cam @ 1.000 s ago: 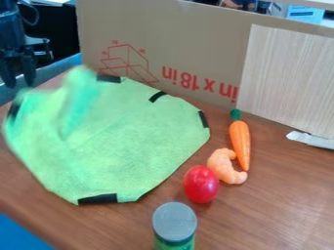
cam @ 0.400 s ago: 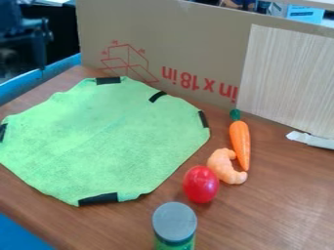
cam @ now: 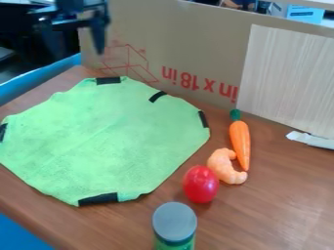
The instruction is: Unfold the cloth from left to right
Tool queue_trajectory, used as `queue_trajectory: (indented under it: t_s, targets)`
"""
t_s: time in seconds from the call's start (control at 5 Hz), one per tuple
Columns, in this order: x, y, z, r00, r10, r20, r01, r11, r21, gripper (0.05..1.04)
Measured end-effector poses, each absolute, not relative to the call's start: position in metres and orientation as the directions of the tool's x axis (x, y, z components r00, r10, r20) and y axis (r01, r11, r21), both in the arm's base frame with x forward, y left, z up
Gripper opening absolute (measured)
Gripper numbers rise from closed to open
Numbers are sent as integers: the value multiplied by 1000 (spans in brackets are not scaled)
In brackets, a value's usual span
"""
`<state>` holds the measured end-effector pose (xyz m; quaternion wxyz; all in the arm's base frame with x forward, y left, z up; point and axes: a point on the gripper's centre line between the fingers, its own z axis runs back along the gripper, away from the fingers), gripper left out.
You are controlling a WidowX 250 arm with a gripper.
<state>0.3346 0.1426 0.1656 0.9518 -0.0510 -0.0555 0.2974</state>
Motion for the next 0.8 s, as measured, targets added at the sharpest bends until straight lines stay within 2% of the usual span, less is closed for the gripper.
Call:
queue_trajectory:
  t_s: [0.8]
  targets:
    - [335,144,168,811,579,87,-567,813,-130,1001]
